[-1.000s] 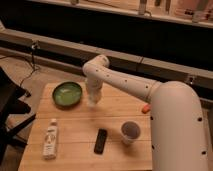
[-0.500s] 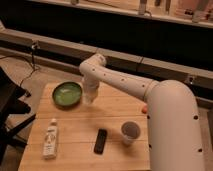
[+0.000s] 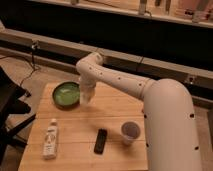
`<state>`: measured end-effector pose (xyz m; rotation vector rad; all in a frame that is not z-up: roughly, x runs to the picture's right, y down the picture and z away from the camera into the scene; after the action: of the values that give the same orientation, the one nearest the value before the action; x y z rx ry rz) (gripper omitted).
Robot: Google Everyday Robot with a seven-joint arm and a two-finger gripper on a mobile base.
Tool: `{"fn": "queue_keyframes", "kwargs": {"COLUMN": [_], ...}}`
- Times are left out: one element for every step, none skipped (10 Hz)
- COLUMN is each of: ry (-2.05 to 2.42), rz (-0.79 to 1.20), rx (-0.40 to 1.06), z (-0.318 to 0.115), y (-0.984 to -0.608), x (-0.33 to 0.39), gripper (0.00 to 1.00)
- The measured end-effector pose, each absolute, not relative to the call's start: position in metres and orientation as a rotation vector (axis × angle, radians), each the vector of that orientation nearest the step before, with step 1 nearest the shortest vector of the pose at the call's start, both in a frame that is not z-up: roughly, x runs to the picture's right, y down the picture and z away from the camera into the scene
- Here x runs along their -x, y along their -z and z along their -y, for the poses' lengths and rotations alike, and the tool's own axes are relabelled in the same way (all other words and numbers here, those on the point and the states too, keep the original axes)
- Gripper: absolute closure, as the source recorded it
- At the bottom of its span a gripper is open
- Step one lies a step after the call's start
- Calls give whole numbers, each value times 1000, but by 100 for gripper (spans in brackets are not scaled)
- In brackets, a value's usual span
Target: Place the white sponge in the ceramic bowl
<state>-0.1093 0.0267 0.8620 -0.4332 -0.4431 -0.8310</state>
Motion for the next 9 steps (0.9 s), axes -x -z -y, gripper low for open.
{"fn": "queue_keyframes", "kwargs": {"ry": [839,845,851,860,868,875,879,883,892], "rz": [449,453,457,463,469,476,481,486,493], "rx": [430,426,422,420,417,414,412,407,403], "z": [-26,-25,-23,-23,-22,-22,-21,-19,-18], "y": [-861,-861,-860,-860,-860,-859,-860,-859,-859], "x": [113,115,117,120,126,129,130,133,138], "gripper": [97,97,97,97,97,97,97,97,97]}}
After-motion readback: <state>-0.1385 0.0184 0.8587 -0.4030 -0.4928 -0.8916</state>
